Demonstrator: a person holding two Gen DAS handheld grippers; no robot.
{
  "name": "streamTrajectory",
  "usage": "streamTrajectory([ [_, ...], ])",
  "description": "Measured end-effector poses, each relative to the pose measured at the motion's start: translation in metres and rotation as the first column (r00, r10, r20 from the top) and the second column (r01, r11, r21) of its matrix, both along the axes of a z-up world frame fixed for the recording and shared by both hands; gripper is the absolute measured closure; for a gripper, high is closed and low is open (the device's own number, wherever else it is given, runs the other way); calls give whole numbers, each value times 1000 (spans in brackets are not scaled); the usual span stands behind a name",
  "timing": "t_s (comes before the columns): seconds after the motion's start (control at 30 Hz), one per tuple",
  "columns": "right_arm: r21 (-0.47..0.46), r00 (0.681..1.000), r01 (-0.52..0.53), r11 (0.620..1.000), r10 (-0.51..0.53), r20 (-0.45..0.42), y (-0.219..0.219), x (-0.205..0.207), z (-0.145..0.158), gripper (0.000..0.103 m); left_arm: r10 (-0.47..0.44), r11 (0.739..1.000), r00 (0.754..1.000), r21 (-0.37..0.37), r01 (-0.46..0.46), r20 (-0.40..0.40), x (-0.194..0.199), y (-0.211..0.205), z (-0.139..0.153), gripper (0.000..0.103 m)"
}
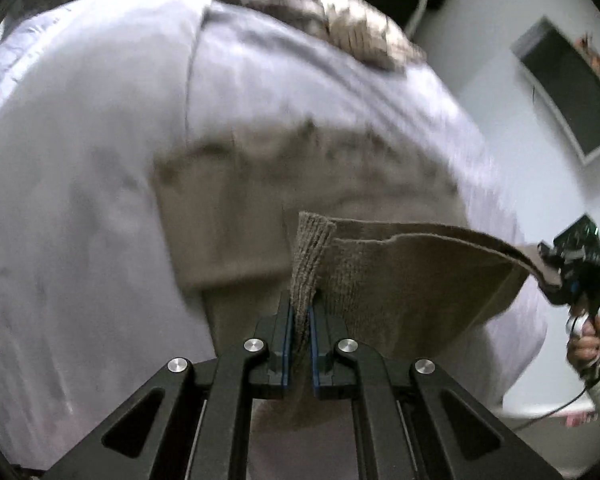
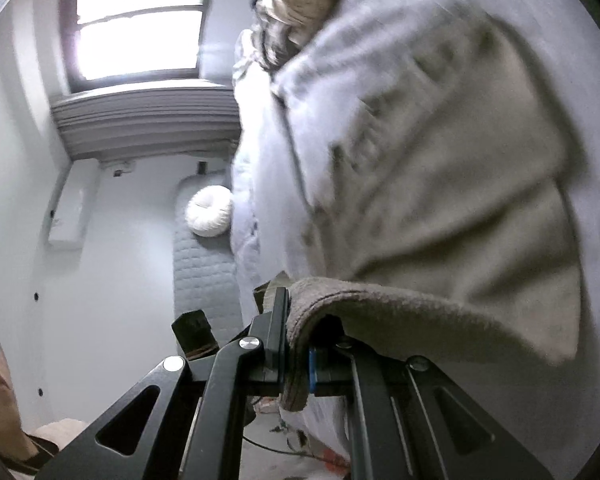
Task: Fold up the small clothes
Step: 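Lift the hem with both grippers and fold it over toward the collar, then open both grippers and lay the folded hem flat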
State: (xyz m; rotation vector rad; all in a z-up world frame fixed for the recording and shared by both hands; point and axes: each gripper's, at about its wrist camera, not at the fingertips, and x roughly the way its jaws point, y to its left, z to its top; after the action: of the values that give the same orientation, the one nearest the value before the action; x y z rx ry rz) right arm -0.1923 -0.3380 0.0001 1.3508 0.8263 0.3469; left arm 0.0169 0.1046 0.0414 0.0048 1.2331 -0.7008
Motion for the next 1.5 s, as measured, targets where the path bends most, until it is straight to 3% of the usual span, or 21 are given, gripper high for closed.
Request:
streamTrajectory([
  [0.1, -27, 1000, -14, 1000, 15, 17, -14, 37, 11, 95, 43, 999, 997, -36, -41, 67, 30, -8, 16, 95],
  [0.23, -60, 999, -31, 998, 30, -13, -29, 86, 0, 95, 109, 994, 988, -36, -106, 112, 71, -30, 7, 95],
  [0.4, -33, 993, -6, 999, 2, -119, -49, 140, -64, 95, 162, 986, 979, 30, -167, 122, 113, -66, -47, 95],
  [0.53, -14, 981, 41, 999, -43, -190, -56, 156, -119, 95, 193, 976, 975, 82, -202, 109, 124, -79, -94, 95],
  [0.7, 32, 969, 121, 992, -111, -222, -66, 156, -143, 90, 234, 962, 968, 122, -244, 89, 128, -82, -124, 95],
  [0.77, 46, 972, 142, 989, -131, -193, -73, 156, -136, 86, 276, 947, 954, 136, -290, 114, 129, -79, -119, 95],
  [0.83, 32, 974, 172, 985, -164, -158, -80, 154, -123, 60, 326, 928, 935, 142, -344, 138, 132, -74, -108, 95],
  [0.87, 2, 975, 178, 984, -176, -139, -83, 153, -114, 57, 355, 915, 919, 139, -379, 169, 133, -71, -99, 95],
  [0.97, -94, 985, 133, 987, -142, -102, -80, 157, -90, 59, 351, 922, 917, 100, -374, 187, 134, -67, -82, 95],
  [1.03, -162, 989, 84, 983, -102, -105, -70, 164, -82, 75, 323, 936, 931, 86, -341, 172, 133, -72, -80, 95],
  [1.13, -264, 984, 6, 965, -53, -171, -56, 178, -88, 81, 281, 946, 948, 122, -300, 152, 129, -87, -95, 95],
  [1.23, -373, 969, -48, 927, -47, -243, -44, 183, -104, 81, 302, 932, 946, 172, -318, 114, 129, -94, -122, 95],
  [1.33, -427, 960, -24, 904, -99, -263, -53, 174, -113, 86, 333, 922, 938, 172, -346, 99, 130, -86, -141, 95],
  [1.43, -431, 951, 29, 902, -158, -265, -66, 164, -113, 93, 345, 922, 934, 156, -355, 88, 133, -80, -137, 95],
  [1.5, -455, 943, 53, 889, -194, -270, -73, 157, -105, 93, 352, 905, 926, 203, -374, 135, 132, -75, -127, 95],
])
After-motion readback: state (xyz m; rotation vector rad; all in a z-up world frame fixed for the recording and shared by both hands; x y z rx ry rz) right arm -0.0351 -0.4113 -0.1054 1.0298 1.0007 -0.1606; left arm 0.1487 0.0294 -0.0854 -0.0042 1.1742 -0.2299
